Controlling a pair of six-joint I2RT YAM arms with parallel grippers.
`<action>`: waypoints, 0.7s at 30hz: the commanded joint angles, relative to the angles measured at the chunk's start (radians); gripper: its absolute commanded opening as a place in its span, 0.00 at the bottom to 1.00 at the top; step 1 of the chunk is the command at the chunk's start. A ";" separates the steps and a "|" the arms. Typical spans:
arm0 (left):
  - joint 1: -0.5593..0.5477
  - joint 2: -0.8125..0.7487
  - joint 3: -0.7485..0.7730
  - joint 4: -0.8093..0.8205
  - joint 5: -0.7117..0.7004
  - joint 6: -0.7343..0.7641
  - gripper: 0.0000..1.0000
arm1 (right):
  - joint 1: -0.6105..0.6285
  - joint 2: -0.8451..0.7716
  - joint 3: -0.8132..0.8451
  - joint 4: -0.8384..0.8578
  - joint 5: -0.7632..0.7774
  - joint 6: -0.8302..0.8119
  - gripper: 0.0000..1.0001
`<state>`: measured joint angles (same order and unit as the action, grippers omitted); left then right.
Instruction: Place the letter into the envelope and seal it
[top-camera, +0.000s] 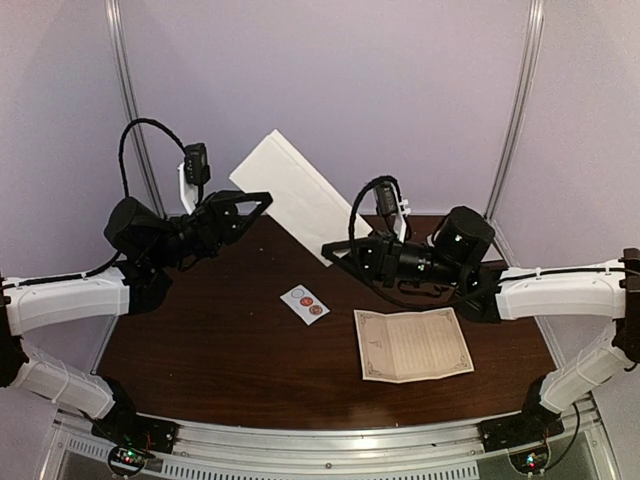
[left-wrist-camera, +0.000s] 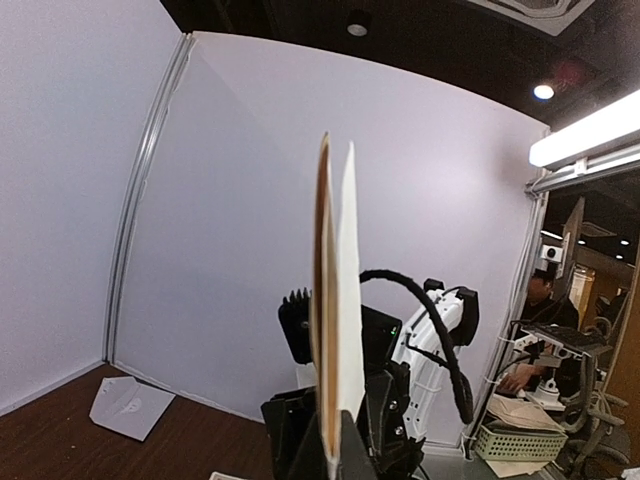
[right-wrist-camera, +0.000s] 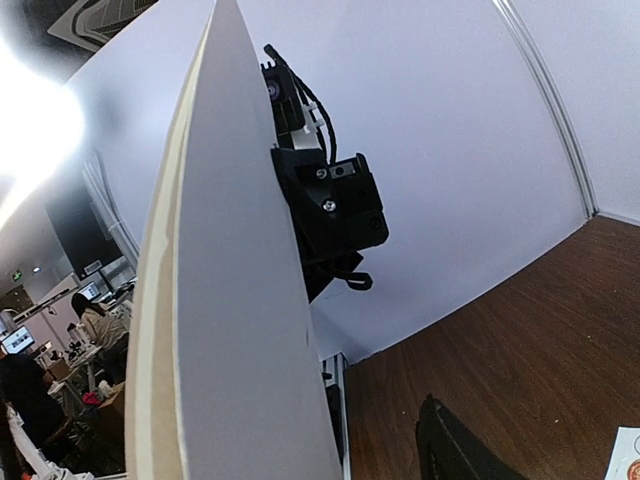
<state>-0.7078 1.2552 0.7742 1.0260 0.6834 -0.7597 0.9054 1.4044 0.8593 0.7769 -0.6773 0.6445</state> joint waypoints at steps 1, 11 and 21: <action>-0.004 -0.010 -0.007 0.072 -0.029 -0.023 0.00 | 0.020 0.032 0.022 0.074 -0.016 0.023 0.58; -0.002 -0.018 -0.011 0.051 -0.047 -0.022 0.00 | 0.037 0.056 0.044 0.098 -0.004 0.029 0.00; 0.013 -0.050 0.012 -0.090 -0.105 0.009 0.00 | 0.035 -0.001 0.018 -0.016 0.062 -0.028 0.30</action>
<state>-0.7078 1.2404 0.7719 0.9997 0.6147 -0.7753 0.9382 1.4567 0.8734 0.8120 -0.6617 0.6537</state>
